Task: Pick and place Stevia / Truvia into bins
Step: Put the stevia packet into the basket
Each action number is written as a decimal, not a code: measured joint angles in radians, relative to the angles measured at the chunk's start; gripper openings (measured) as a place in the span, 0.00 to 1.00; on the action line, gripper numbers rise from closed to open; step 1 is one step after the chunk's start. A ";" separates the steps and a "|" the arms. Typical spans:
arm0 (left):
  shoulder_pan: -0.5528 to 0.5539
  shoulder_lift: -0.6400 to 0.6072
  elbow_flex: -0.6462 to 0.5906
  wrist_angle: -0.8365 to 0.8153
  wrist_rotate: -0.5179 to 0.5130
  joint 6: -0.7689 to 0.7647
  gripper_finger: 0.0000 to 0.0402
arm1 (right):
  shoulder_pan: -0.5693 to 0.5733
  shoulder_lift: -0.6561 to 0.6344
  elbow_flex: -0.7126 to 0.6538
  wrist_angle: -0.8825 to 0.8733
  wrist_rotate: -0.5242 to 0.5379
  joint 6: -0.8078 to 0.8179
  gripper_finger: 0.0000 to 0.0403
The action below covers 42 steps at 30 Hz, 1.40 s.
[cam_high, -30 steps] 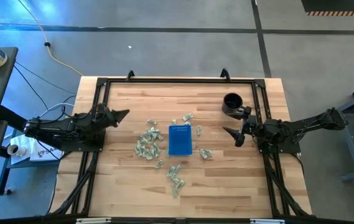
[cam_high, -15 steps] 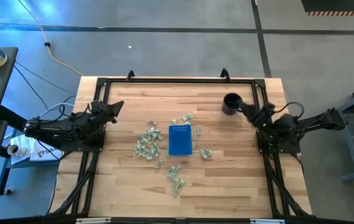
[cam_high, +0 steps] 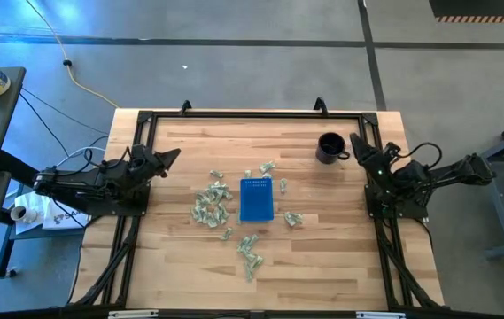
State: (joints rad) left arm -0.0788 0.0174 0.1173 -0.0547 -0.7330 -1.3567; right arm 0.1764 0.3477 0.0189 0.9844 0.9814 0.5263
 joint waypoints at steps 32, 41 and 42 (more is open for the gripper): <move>0.000 0.000 0.000 -0.076 0.072 0.156 0.12 | 0.202 1.037 0.782 -1.714 -0.719 0.044 0.73; 0.000 0.000 -0.001 -0.127 0.073 0.148 0.12 | 0.096 1.221 0.783 -1.473 -0.846 -0.113 0.73; 0.000 0.000 -0.001 -0.135 0.073 0.145 0.12 | 0.083 1.239 0.783 -1.461 -0.859 -0.123 0.73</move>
State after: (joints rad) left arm -0.0788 0.0171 0.1165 -0.1893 -0.6604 -1.2113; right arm 0.2594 1.5869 0.8017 -0.4762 0.1229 0.4029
